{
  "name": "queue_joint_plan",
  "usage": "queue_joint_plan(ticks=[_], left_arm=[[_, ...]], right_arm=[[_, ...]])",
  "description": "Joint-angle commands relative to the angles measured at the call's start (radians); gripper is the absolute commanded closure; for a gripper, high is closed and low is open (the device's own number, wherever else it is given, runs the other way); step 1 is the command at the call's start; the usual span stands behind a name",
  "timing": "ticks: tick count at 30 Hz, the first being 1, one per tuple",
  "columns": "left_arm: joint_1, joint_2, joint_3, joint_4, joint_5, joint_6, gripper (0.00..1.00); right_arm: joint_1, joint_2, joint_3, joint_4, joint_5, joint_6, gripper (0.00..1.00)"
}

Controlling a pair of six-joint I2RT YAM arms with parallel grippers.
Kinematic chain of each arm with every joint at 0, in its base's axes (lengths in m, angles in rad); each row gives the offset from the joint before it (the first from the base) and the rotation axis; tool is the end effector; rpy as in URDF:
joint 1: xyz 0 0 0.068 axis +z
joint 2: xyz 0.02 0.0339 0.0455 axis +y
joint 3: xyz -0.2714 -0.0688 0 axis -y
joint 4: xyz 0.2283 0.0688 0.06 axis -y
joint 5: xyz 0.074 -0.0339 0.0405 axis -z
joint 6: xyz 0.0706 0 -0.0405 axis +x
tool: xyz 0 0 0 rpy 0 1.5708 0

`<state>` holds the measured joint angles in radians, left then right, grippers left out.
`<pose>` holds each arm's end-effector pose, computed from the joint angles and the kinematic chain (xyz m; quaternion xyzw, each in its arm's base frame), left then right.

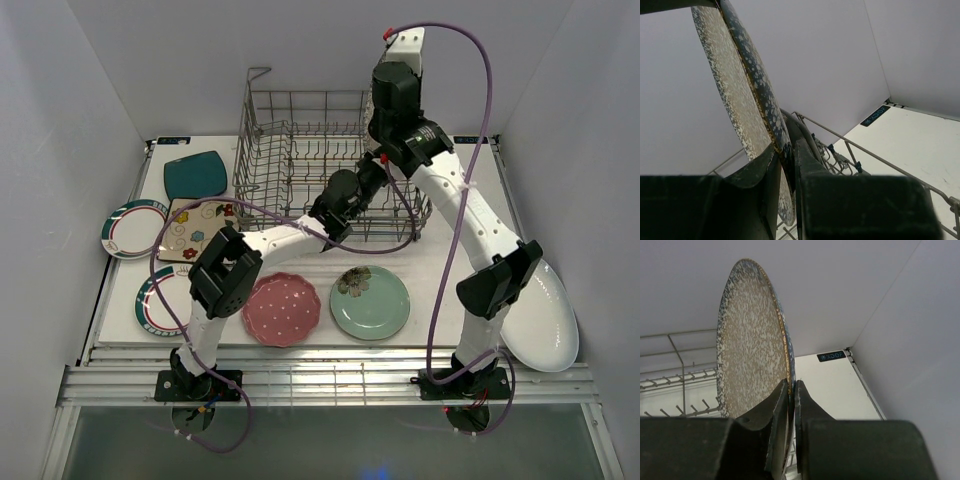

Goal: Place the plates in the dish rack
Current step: Insert the plate into the dish rack.

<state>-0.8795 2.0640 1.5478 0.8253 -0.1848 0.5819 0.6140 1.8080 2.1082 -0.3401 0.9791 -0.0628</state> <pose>0.3372 -0.3872 0.3357 0.3365 0.4871 -0.0654 0.8033 0.3586 0.1811 0.4976 0.0961 0.7084 -0.1599 0.6807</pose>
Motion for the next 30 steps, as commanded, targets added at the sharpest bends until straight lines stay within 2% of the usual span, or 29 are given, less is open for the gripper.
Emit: queue_joint_plan(ticks=[1, 8, 15, 30], left_arm=[[0.045, -0.082, 0.08, -0.009, 0.097, -0.071, 1.0], [0.106, -0.007, 0.187, -0.074, 0.137, -0.183, 1.0], [0.12, 0.067, 0.27, -0.089, 0.134, -0.29, 1.0], [0.171, 0.176, 0.419, -0.195, 0.114, -0.461, 1.0]], right_arm=[[0.064, 0.016, 0.133, 0.219, 0.007, -0.099, 0.92], [0.063, 0.042, 0.075, 0.443, -0.005, -0.268, 0.92], [0.047, 0.088, 0.039, 0.549, -0.066, -0.399, 0.92], [-0.02, 0.062, -0.152, 0.668, -0.206, -0.404, 0.92]])
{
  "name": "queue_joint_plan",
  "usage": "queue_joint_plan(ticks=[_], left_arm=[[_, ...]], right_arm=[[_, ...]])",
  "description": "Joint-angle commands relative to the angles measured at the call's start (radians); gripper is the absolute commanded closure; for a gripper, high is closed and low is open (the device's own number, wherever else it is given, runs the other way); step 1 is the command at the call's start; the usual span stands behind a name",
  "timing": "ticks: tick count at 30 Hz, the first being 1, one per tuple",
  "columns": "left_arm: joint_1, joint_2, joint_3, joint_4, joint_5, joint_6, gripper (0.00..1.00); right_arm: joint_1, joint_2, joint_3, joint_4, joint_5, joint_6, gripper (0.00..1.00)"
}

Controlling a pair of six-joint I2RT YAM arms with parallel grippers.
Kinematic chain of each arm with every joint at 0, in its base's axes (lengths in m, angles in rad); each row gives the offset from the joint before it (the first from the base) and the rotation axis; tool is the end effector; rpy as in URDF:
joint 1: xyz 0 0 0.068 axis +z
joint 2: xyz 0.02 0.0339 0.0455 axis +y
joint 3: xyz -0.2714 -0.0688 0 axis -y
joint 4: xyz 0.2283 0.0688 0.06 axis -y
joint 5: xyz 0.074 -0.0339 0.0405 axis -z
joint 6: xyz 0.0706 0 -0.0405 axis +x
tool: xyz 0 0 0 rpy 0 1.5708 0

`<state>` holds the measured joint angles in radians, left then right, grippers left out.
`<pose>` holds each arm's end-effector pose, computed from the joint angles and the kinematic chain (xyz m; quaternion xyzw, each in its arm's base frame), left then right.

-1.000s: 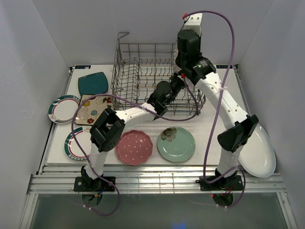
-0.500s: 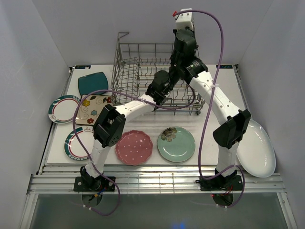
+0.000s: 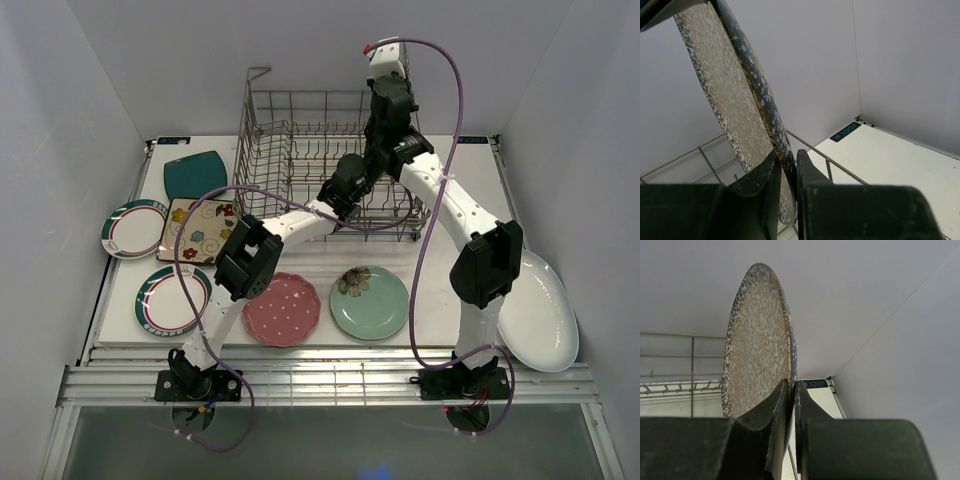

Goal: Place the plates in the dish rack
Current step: Insert the plate into the dish rack.

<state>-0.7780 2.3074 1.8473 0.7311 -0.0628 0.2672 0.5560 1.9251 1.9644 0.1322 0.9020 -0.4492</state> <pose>0.4111 -0.3988 0.3056 0.2802 0.5366 -0.1827 0.7747 0.4165 0.1936 0.4571 0.0131 0.6685 -0.2435 0.7026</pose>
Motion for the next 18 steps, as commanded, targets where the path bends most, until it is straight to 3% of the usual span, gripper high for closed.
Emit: queue_joint_plan(ticks=[1, 18], left_arm=[[0.071, -0.062, 0.124, -0.104, -0.009, -0.149, 1.0], [0.082, 0.035, 0.234, -0.118, -0.028, -0.157, 1.0]], right_arm=[[0.033, -0.049, -0.012, 0.201, -0.14, -0.017, 0.92], [-0.021, 0.009, -0.044, 0.29, -0.264, -0.026, 0.92]])
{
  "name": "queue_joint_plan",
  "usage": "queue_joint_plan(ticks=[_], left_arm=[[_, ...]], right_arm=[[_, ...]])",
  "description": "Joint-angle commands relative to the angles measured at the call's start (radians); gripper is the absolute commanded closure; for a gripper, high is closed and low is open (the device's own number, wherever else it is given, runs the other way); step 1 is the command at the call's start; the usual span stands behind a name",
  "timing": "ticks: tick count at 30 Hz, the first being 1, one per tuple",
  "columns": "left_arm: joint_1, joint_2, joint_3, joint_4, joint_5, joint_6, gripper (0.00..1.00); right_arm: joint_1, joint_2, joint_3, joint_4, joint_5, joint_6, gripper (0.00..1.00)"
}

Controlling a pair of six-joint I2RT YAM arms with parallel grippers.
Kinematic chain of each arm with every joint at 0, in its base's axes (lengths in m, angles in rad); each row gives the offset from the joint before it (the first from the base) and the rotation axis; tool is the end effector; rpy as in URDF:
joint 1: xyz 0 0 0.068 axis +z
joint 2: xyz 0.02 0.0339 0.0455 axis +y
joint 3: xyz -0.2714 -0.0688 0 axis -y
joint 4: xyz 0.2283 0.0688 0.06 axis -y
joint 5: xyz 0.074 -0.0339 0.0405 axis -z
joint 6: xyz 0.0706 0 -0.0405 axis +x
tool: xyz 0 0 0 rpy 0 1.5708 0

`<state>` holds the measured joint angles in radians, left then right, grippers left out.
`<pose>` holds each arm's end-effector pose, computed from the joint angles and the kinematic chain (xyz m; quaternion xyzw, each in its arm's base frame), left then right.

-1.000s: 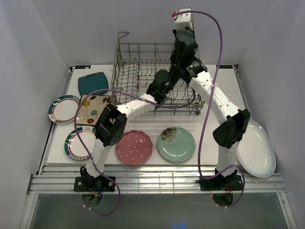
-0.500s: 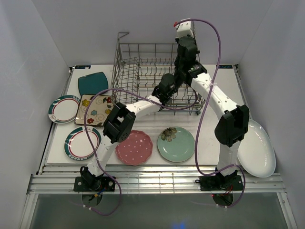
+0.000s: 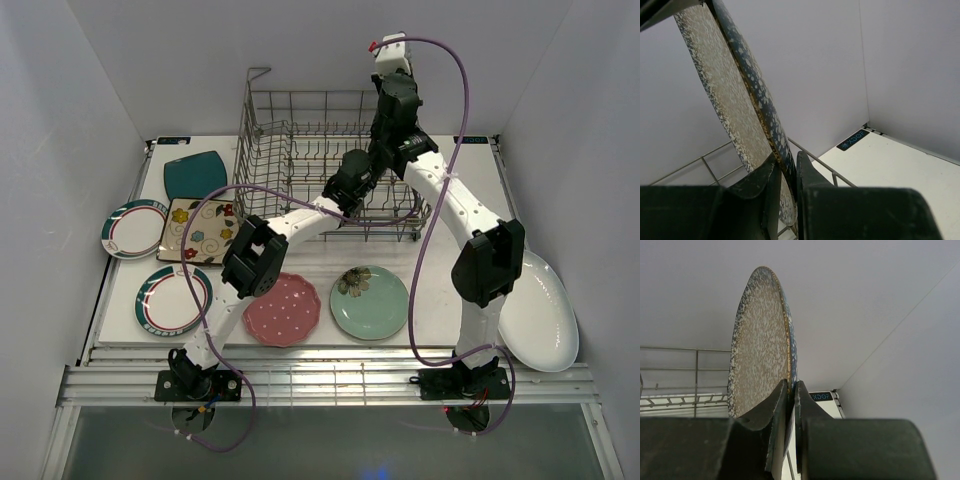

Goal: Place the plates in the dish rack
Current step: Insert the plate into the dish rack.

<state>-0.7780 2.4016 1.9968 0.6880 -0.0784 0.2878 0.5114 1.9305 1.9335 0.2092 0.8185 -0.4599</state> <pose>0.4260 -0.4119 0.3021 0.2777 0.5325 -0.1711 0.7810 0.4291 0.1817 0.4540 0.0048 0.6542 -0.2315 0.7200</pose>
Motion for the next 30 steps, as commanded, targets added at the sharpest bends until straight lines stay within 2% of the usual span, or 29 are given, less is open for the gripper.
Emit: queue_joint_plan(ticks=[1, 24, 30], left_arm=[[0.083, -0.059, 0.086, -0.074, -0.017, -0.176, 1.0], [0.098, -0.048, 0.066, -0.087, -0.04, -0.219, 1.0], [0.1, -0.05, 0.057, -0.1, -0.032, -0.253, 1.0]], right_arm=[[0.024, 0.007, -0.013, 0.213, -0.185, -0.013, 0.92], [0.019, 0.081, 0.036, 0.187, -0.213, -0.022, 0.92], [0.019, 0.074, 0.001, 0.213, -0.219, -0.055, 0.92]])
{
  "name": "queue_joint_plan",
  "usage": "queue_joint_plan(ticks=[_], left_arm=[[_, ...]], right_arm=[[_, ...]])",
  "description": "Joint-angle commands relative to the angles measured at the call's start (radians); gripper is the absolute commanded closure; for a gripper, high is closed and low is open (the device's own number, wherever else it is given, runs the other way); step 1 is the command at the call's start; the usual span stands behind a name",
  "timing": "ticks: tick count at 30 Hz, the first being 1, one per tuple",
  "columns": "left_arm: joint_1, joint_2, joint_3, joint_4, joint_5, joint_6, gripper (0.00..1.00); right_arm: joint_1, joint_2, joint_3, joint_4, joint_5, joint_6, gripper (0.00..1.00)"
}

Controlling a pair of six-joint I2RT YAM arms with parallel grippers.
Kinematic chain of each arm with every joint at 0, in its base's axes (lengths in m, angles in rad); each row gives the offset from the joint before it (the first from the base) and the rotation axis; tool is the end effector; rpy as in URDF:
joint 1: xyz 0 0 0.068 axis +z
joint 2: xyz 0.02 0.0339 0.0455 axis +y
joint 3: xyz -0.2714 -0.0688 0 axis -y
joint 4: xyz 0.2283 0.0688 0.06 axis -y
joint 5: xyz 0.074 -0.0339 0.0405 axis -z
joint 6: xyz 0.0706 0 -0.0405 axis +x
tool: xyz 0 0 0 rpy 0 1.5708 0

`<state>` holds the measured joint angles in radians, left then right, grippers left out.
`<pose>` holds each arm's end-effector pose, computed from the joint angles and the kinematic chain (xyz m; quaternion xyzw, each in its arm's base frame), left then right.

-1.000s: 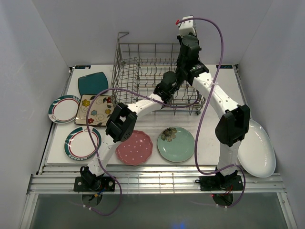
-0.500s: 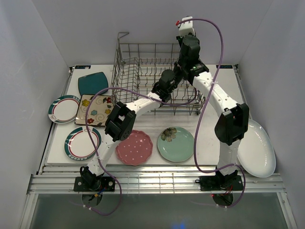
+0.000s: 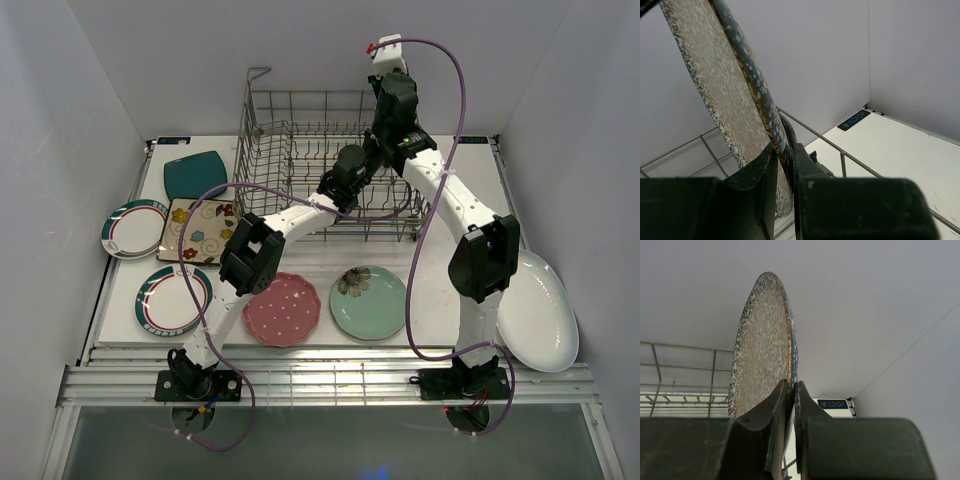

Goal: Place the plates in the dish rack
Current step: Insert the plate into the dish rack.

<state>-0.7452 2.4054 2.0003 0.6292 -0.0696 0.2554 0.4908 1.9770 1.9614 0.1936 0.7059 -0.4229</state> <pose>0.4409 -0.4001 0.2930 0.2751 0.5599 -0.1684 0.7632 0.4468 0.1869 0.4419 -0.0275 0.6572 -0.1972 0.7270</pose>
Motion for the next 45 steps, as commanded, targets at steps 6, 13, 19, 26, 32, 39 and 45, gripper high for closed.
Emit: queue_joint_plan(ticks=[6, 13, 19, 26, 32, 39, 45], left_arm=[[0.067, -0.055, 0.049, -0.059, -0.03, -0.242, 1.0], [0.067, -0.058, 0.026, -0.072, -0.03, -0.275, 1.0], [0.067, -0.072, -0.001, -0.075, -0.041, -0.28, 1.0], [0.067, -0.098, -0.044, -0.074, -0.033, -0.283, 1.0], [0.084, -0.106, -0.08, -0.074, -0.001, -0.292, 1.0], [0.135, -0.107, -0.078, -0.082, 0.068, -0.327, 1.0], [0.152, -0.109, -0.067, -0.1, 0.137, -0.349, 1.0]], right_arm=[[0.04, 0.025, -0.053, 0.259, -0.117, -0.143, 0.92], [0.04, 0.028, -0.082, 0.285, -0.148, -0.165, 0.92], [0.04, 0.025, -0.104, 0.296, -0.171, -0.171, 0.92], [0.046, 0.014, -0.15, 0.333, -0.189, -0.205, 0.92], [0.052, 0.028, -0.157, 0.365, -0.172, -0.223, 0.92], [0.063, 0.042, -0.17, 0.443, -0.109, -0.27, 0.92], [0.071, 0.04, -0.176, 0.48, -0.068, -0.309, 0.92]])
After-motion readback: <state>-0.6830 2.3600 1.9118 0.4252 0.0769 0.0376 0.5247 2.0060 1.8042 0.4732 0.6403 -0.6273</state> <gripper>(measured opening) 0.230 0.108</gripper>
